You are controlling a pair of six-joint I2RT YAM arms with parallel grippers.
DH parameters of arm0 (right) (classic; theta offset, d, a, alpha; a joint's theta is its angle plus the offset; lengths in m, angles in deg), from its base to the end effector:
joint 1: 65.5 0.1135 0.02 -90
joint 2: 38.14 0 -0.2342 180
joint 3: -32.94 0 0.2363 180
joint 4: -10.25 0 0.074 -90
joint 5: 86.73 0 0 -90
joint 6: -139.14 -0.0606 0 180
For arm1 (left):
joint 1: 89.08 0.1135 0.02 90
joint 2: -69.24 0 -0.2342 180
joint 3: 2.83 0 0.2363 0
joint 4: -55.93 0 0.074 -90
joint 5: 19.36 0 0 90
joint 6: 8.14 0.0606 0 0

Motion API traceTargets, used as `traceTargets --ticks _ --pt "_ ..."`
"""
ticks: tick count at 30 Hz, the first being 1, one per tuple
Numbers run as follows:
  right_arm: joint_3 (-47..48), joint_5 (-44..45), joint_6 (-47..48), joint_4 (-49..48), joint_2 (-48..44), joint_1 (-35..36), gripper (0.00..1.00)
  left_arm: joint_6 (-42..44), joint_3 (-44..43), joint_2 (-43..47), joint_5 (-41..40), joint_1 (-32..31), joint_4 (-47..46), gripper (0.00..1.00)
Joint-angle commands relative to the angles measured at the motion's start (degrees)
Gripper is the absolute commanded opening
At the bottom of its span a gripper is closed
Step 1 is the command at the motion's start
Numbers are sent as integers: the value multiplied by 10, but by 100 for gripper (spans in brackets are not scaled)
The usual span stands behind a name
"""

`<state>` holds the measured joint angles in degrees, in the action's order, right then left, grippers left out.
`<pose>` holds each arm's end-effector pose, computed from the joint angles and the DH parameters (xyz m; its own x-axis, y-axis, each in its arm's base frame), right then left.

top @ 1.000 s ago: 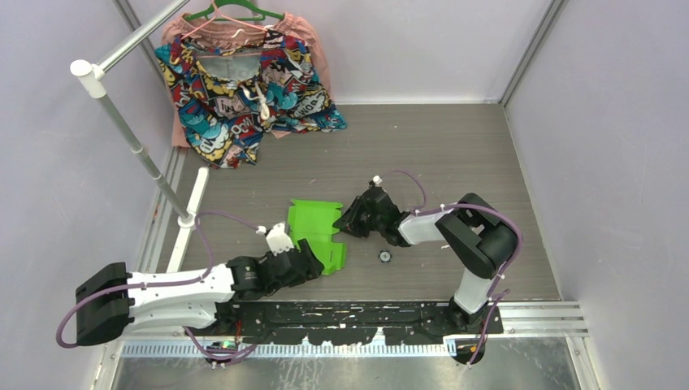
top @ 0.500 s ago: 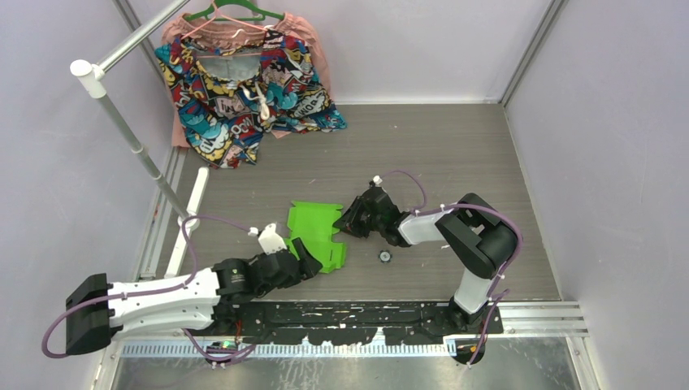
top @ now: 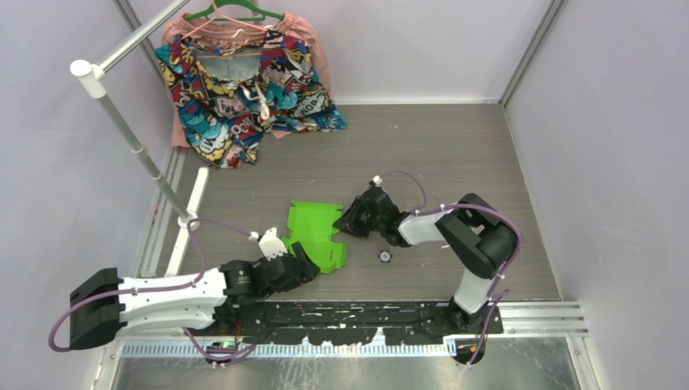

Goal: Fold the paper box
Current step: Fold the paper box at the center of the board.

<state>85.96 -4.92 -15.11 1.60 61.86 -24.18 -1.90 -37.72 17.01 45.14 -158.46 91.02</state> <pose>0.2399 0.2224 0.0883 -0.8666 0.4252 -0.2612 0.0991 0.6597 0.7449 0.0880 -0.1598 0.1262 -0.7782 -0.4796 -0.4055 -0.1957 0.7987 -0.5690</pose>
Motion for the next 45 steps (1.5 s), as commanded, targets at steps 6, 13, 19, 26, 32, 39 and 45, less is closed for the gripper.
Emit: traceTargets --ticks 6,13,19,26,32,39,45 --pt "-15 52 28 86 -14 9 29 9 19 -8 -79 45 -26 49" --pt "-20 71 60 148 -70 11 30 89 14 -67 2 151 -95 15" --pt "-20 100 103 248 -162 11 34 180 -43 -49 32 199 -27 5" --pt "45 128 202 424 -262 14 36 362 -157 -49 109 278 84 4" --pt "167 135 307 521 -229 17 1 438 -263 -151 169 303 136 2" --pt "288 90 391 531 -96 15 4 410 -257 -66 163 304 163 41" --pt "362 50 452 542 -14 17 38 365 -242 29 176 304 213 99"
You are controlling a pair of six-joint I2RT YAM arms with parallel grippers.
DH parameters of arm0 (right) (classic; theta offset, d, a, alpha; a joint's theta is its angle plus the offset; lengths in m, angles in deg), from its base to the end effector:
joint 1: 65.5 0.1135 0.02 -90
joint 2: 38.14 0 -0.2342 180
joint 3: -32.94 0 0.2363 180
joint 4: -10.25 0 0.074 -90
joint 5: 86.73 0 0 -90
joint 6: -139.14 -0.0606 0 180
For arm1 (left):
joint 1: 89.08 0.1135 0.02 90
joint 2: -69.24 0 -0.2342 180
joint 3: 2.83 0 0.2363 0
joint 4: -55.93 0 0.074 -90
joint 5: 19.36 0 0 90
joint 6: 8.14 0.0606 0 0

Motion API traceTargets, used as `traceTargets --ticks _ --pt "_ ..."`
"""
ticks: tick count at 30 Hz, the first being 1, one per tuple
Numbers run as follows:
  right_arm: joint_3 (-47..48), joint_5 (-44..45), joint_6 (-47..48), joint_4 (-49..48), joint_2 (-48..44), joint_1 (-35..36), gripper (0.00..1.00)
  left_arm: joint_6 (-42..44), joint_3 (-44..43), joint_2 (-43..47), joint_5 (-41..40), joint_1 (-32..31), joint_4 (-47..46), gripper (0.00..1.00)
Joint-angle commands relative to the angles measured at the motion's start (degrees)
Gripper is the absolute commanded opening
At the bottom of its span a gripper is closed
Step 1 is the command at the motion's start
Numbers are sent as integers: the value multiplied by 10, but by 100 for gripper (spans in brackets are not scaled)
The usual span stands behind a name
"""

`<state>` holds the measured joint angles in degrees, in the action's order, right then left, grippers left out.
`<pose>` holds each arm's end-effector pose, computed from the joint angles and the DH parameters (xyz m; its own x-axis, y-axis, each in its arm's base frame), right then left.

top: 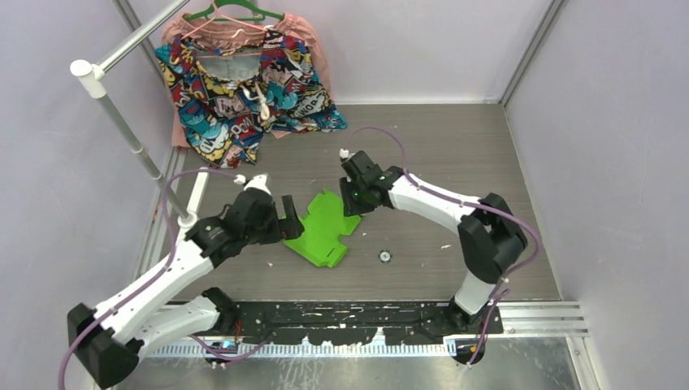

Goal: Fold the paper box
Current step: Fold the paper box at the center of the board.

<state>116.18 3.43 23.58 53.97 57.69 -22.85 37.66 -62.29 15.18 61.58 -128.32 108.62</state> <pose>0.2569 0.2364 0.1830 -0.8439 -0.1908 -0.5014 -0.3461 0.9077 0.2372 0.1676 -0.1245 0.2270 -0.7858 -0.2471 -0.5669 -0.0082 0.9208 -0.3899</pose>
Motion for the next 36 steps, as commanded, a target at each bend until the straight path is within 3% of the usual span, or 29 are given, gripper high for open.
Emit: traceTargets --ticks 1,6,10,15,21,29,36 --pt "69 -33 74 21 40 3 38 -40 14 58 22 3 39 100" --pt "90 -78 114 8 86 7 31 -100 113 97 80 2 -9 100" --pt "102 -64 135 -1 125 21 30 -132 166 116 86 2 -45 100" --pt "87 -8 98 -18 161 22 27 -157 180 114 86 2 -64 100" --pt "31 51 22 -57 160 22 26 -206 217 104 72 2 -149 100" --pt "-49 71 -79 -98 141 22 23 -219 201 -13 50 2 -262 100" --pt "-108 57 -145 -140 120 22 20 -182 126 -124 14 2 -277 96"
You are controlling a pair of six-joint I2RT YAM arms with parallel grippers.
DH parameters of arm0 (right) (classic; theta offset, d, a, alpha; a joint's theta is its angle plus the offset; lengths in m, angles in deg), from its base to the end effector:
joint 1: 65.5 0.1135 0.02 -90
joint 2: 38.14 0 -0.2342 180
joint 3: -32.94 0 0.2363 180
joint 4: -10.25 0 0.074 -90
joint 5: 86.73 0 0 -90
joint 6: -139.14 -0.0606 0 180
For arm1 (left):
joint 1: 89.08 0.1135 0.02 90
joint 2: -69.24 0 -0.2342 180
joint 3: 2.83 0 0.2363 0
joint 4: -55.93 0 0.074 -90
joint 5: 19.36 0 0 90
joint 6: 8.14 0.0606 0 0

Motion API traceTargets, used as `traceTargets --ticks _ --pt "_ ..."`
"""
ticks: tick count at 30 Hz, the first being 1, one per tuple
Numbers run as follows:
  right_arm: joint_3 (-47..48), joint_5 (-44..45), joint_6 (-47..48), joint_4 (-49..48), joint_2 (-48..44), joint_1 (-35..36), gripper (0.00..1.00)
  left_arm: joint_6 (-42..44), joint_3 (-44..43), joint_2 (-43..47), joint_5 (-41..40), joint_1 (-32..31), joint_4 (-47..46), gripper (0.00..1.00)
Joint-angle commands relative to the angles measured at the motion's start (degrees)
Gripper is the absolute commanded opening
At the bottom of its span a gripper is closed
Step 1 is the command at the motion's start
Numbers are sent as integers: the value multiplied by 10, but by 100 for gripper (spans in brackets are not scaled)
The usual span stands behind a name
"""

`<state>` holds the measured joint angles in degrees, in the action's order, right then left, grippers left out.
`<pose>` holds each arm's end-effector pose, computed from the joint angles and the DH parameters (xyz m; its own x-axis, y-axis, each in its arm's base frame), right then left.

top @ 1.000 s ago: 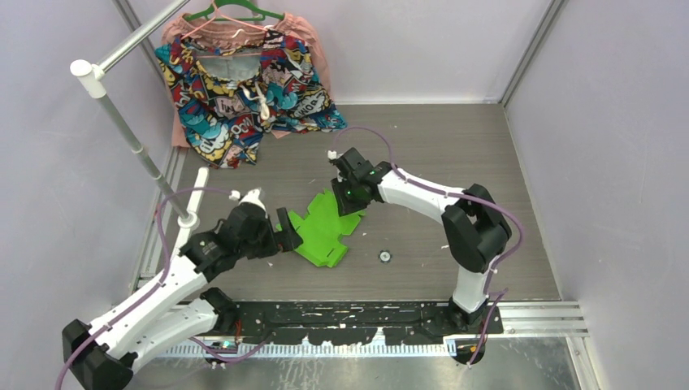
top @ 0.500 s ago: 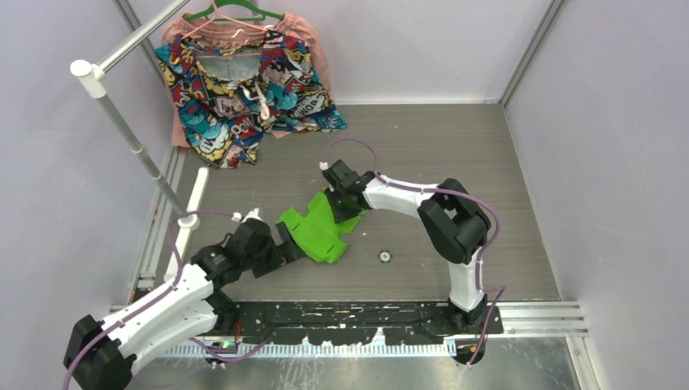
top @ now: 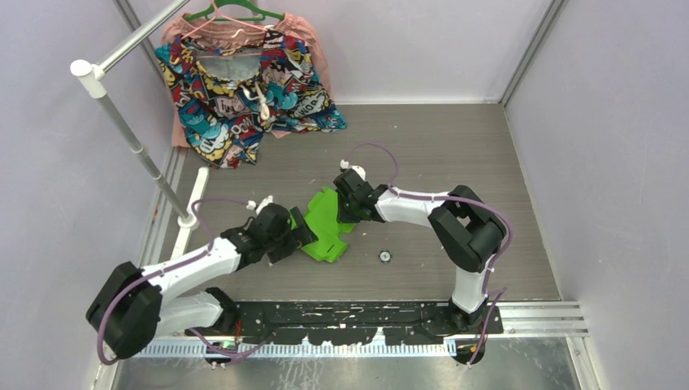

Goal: Fold the paper box
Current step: Fold the paper box at the center of the board.

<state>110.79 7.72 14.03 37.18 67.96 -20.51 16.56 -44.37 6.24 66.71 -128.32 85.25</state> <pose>0.2649 0.2582 0.1163 -0.8623 -0.0512 -0.5037 -0.2170 0.9362 0.2763 0.1719 -0.1351 0.1316 -0.7936 -0.5221 -0.3125 -0.2954 0.7796 -0.5523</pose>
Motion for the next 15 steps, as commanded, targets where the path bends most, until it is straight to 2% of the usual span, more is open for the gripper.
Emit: traceTargets --ticks 1,9,15 --pt "-59 12 -53 24 16 0 20 36 -67 -45 -41 2 -40 93" --pt "-74 -1 -61 8 19 4 20 74 -141 -98 -55 2 -27 73" --pt "-73 -15 -65 -2 28 5 20 97 -180 -128 -59 2 -14 70"
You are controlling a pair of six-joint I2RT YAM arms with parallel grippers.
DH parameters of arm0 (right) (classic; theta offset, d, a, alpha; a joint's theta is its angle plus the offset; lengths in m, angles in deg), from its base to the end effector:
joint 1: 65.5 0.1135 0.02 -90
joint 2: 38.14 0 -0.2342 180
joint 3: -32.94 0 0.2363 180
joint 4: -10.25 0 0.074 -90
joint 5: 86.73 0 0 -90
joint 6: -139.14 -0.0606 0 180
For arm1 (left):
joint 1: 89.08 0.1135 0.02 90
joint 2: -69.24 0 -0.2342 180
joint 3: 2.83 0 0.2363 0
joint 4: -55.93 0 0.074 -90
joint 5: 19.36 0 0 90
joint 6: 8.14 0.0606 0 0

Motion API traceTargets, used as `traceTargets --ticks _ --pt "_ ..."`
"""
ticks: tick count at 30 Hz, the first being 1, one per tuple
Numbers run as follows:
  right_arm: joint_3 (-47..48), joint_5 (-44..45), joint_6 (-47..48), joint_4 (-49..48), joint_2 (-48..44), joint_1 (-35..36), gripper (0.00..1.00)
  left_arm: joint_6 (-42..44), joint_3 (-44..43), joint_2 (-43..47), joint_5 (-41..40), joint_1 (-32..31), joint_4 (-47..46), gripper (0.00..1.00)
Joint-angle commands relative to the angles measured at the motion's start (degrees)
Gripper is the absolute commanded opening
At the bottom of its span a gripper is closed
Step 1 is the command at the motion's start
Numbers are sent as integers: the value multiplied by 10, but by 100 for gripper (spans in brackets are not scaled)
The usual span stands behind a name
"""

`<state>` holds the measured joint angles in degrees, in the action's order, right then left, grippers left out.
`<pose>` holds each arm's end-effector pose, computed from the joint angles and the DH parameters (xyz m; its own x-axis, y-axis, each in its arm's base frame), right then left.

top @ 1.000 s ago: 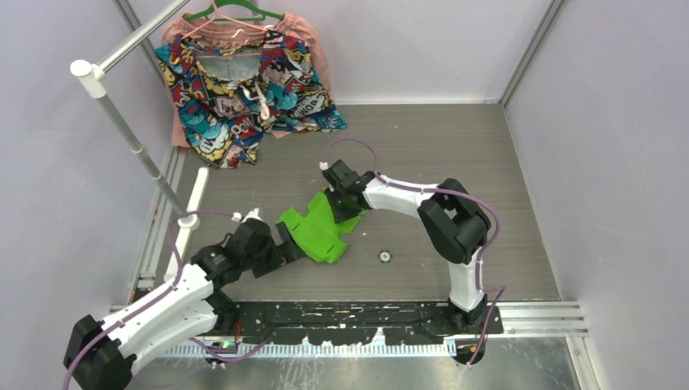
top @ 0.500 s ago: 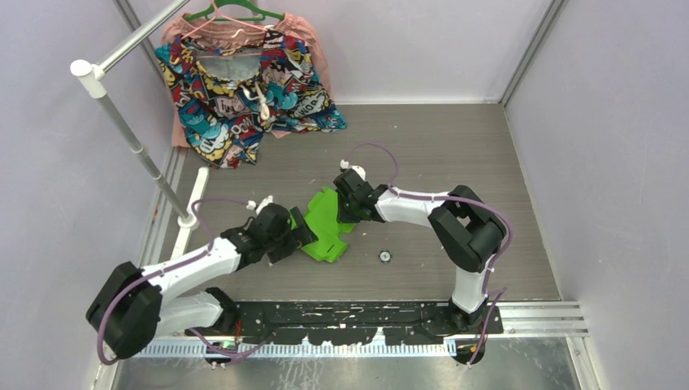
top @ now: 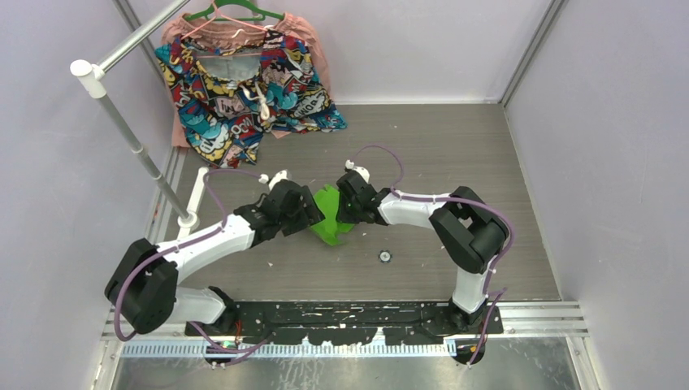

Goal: Fold the paper box
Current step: Fold the paper box at the center of the board.

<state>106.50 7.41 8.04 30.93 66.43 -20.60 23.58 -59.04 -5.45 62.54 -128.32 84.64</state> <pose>0.2615 0.2544 0.1129 -0.8608 0.0678 -0.5044 -0.1413 0.9203 0.3648 0.2171 -0.1663 0.1662 -0.7684 -0.4598 -0.4452 -0.1930 0.8297 -0.5237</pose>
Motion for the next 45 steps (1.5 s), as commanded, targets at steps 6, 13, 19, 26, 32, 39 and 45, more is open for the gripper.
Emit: traceTargets --ticks 6,13,19,26,32,39,45 --pt "-31 -22 -8 54 51 6 20 46 -68 -33 -24 2 11 70" --pt "-32 -34 -13 40 61 6 20 68 -104 -57 -31 2 29 70" --pt "-48 -84 -28 10 64 -6 20 82 -122 -71 -43 3 40 70" --pt "-59 -90 -32 5 60 -12 20 97 -138 -81 -61 3 54 69" --pt "-69 -96 -34 2 54 -19 20 109 -152 -98 -67 3 61 69" --pt "-78 -104 -40 -12 63 -19 20 117 -164 -102 -76 8 61 30" --pt "-81 -109 -41 -19 69 -19 20 119 -164 -99 -77 13 59 28"
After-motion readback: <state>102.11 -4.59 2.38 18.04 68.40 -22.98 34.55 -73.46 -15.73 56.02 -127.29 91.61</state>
